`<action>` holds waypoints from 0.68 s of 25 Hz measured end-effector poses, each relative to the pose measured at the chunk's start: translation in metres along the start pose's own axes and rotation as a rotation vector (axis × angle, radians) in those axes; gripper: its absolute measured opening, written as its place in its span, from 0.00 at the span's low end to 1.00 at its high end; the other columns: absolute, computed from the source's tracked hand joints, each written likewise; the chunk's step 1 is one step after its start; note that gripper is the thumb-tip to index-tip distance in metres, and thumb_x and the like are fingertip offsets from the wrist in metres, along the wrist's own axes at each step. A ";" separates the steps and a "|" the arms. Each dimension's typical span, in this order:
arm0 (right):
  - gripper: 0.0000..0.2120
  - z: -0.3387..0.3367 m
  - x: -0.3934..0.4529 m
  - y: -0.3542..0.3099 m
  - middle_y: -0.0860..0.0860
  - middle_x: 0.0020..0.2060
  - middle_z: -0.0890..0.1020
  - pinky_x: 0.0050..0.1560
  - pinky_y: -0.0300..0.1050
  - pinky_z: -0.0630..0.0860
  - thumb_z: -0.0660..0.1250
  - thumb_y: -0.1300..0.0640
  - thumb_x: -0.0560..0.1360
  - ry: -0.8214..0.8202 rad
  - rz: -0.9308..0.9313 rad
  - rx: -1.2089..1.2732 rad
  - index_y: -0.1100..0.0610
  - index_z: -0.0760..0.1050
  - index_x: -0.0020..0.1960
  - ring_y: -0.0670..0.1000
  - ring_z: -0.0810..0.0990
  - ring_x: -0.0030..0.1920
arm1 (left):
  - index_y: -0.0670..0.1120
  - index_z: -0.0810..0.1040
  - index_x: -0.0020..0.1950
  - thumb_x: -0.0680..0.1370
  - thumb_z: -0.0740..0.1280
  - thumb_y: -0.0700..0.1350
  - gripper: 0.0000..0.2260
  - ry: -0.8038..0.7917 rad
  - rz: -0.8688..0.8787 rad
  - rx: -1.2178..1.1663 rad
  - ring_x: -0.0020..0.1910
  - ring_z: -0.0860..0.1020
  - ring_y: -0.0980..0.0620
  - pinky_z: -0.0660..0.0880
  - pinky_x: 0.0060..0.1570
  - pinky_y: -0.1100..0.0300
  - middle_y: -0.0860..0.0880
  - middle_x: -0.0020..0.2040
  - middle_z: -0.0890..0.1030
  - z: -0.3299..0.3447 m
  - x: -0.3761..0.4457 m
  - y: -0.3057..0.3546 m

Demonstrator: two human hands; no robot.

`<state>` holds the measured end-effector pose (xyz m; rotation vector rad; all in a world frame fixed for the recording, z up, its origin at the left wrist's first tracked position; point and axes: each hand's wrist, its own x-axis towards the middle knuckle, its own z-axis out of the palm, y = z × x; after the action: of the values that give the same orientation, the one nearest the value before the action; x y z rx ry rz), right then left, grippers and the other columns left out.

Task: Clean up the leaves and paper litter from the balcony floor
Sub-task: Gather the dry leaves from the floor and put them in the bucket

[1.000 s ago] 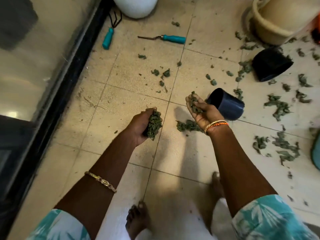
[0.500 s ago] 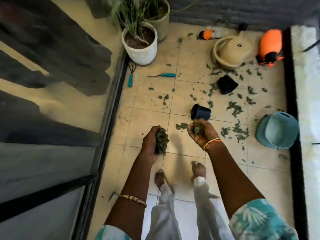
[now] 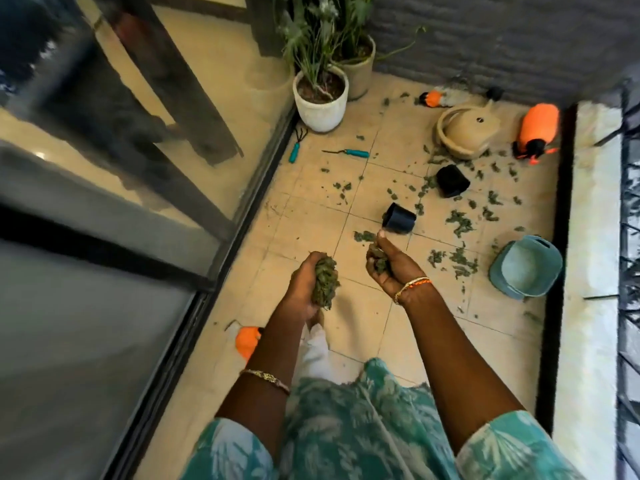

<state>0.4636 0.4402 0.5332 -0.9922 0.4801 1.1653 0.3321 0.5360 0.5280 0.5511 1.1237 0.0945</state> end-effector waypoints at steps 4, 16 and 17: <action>0.11 -0.024 -0.052 0.026 0.54 0.34 0.77 0.33 0.38 0.79 0.63 0.57 0.77 0.040 0.095 0.016 0.61 0.73 0.37 0.50 0.77 0.37 | 0.46 0.70 0.34 0.79 0.58 0.49 0.14 0.014 0.016 -0.074 0.20 0.68 0.53 0.63 0.20 0.68 0.49 0.24 0.71 0.001 -0.049 -0.048; 0.10 -0.021 -0.131 0.129 0.60 0.40 0.81 0.40 0.43 0.81 0.54 0.75 0.76 -0.194 0.251 -0.325 0.68 0.73 0.47 0.58 0.78 0.50 | 0.49 0.65 0.35 0.71 0.61 0.47 0.07 0.094 0.132 -0.386 0.26 0.60 0.55 0.55 0.23 0.66 0.50 0.33 0.63 -0.115 -0.157 -0.152; 0.11 -0.017 -0.137 0.145 0.60 0.40 0.81 0.40 0.43 0.81 0.53 0.75 0.76 -0.215 0.261 -0.392 0.68 0.73 0.48 0.57 0.78 0.48 | 0.48 0.66 0.36 0.73 0.60 0.47 0.07 0.111 0.143 -0.420 0.25 0.61 0.54 0.56 0.22 0.67 0.49 0.32 0.65 -0.129 -0.169 -0.160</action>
<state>0.2839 0.3611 0.5716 -1.1434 0.2141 1.6236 0.1127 0.3881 0.5531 0.2510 1.1311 0.4790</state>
